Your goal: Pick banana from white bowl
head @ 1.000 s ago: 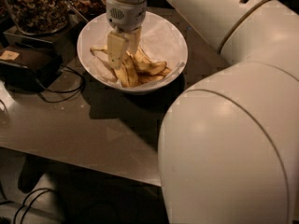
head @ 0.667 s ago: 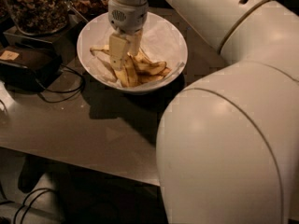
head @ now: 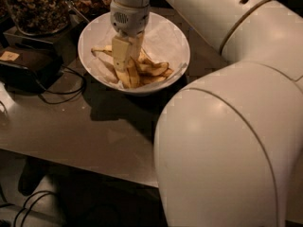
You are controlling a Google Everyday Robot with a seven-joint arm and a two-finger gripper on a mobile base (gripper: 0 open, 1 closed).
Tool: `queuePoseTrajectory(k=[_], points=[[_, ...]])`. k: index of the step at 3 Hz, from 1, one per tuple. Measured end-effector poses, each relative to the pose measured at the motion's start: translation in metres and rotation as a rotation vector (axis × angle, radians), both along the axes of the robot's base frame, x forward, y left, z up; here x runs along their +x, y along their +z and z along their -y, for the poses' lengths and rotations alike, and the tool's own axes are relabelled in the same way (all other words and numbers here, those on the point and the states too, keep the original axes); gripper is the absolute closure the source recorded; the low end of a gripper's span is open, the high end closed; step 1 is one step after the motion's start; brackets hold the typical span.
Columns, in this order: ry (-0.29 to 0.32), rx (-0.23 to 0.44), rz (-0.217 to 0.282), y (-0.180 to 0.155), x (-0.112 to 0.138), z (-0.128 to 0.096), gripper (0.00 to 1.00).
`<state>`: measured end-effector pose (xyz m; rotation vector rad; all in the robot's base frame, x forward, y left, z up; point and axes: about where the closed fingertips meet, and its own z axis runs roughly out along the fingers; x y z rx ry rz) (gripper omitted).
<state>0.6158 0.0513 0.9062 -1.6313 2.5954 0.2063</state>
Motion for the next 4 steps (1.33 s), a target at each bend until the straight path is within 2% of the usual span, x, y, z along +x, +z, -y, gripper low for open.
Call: queuePoseTrajectory(k=[1, 2, 3, 4], points=[[0.01, 0.0, 0.013, 0.002, -0.003, 0.002, 0.66], [0.012, 0.004, 0.013, 0.004, -0.005, 0.006, 0.89], [0.001, 0.012, 0.01, 0.005, -0.007, 0.014, 1.0], [0.001, 0.012, 0.011, 0.005, -0.007, 0.014, 1.0]])
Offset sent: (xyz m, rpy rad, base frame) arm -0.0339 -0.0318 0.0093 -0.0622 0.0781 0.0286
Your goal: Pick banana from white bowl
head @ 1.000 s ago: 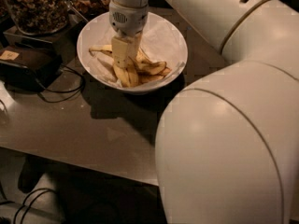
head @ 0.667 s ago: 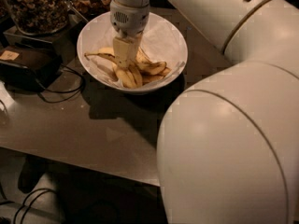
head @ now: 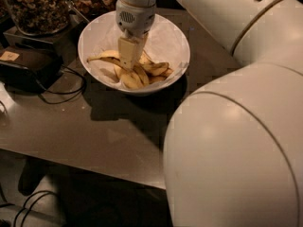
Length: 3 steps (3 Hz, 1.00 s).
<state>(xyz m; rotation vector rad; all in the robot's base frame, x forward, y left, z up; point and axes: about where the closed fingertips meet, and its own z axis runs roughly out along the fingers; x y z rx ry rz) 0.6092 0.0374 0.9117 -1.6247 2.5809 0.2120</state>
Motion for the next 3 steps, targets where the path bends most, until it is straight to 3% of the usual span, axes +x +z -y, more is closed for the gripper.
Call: queuePoseTrajectory(k=[1, 3], points=[[0.003, -0.008, 0.073, 0.008, -0.004, -0.004, 1.0], [0.032, -0.06, 0.192, 0.033, -0.039, -0.004, 1.0]])
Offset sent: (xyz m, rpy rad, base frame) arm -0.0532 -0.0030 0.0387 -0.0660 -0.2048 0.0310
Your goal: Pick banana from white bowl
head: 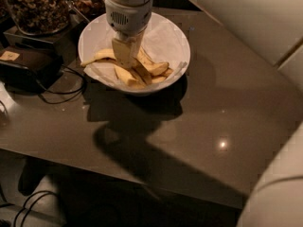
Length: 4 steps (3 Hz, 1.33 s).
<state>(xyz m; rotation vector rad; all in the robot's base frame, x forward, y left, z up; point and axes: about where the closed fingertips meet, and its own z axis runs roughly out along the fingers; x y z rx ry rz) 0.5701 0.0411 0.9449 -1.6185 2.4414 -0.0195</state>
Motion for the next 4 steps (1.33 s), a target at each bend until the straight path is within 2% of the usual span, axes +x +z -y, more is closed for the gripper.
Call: queuePoseTrajectory(k=[1, 2, 3, 4], points=[[0.044, -0.023, 0.073, 0.015, -0.018, -0.002, 1.0], [0.048, -0.021, 0.086, 0.019, -0.021, -0.001, 1.0], [0.043, -0.025, 0.124, 0.032, -0.031, -0.001, 1.0], [0.07, -0.006, 0.16, 0.046, -0.074, 0.013, 1.0]])
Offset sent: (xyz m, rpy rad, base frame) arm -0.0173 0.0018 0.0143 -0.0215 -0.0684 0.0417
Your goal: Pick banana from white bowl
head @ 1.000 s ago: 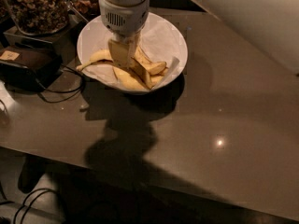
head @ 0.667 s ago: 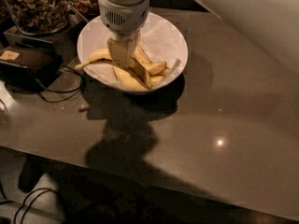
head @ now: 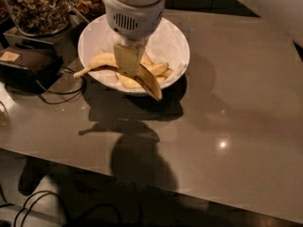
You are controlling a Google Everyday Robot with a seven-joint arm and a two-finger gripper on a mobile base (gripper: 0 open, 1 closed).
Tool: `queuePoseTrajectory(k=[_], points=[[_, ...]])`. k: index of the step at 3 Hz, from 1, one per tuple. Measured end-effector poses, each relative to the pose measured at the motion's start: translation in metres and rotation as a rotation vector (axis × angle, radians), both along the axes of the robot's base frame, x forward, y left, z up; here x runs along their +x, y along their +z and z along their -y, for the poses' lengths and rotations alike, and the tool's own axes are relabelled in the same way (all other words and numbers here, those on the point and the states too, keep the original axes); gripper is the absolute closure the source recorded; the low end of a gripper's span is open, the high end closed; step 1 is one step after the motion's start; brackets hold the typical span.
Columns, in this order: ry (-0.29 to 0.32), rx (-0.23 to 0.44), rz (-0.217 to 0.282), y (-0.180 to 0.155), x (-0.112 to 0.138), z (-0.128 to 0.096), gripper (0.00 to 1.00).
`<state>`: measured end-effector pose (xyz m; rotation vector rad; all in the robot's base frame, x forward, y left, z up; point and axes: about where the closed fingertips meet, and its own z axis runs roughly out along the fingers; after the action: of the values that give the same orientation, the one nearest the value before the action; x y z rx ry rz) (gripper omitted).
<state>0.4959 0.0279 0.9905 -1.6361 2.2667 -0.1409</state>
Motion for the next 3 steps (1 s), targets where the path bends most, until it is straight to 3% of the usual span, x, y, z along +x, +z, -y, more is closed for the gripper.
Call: queuePoseTrajectory(k=[2, 3], points=[[-0.009, -0.018, -0.007, 0.002, -0.003, -0.003, 1.0], [-0.05, -0.01, -0.048, 0.0, -0.025, 0.004, 1.0]])
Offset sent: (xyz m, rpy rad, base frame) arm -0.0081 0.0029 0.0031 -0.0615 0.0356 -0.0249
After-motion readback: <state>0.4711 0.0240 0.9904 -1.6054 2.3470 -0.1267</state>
